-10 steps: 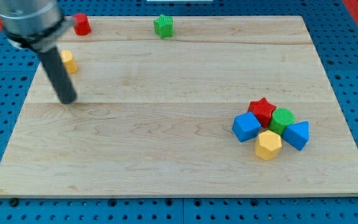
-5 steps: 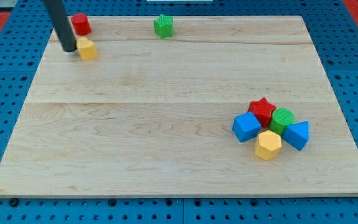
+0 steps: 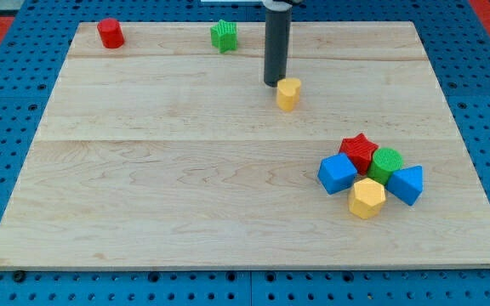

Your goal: Move the heart into the red star

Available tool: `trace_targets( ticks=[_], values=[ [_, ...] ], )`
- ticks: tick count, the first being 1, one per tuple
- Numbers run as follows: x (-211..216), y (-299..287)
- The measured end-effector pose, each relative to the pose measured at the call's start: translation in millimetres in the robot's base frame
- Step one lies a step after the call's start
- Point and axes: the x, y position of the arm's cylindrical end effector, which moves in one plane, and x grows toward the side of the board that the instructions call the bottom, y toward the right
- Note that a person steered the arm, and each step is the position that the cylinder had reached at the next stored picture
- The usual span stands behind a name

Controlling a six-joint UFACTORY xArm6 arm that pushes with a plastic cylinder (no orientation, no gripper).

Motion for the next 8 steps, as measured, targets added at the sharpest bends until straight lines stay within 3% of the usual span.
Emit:
trace_targets(
  ticks=[1,3,5,6,8],
  values=[
    [30.3,25.2],
    [39.8,126.0],
    [84.0,132.2],
    [60.6,156.8],
    [47.0,93.1]
  ],
)
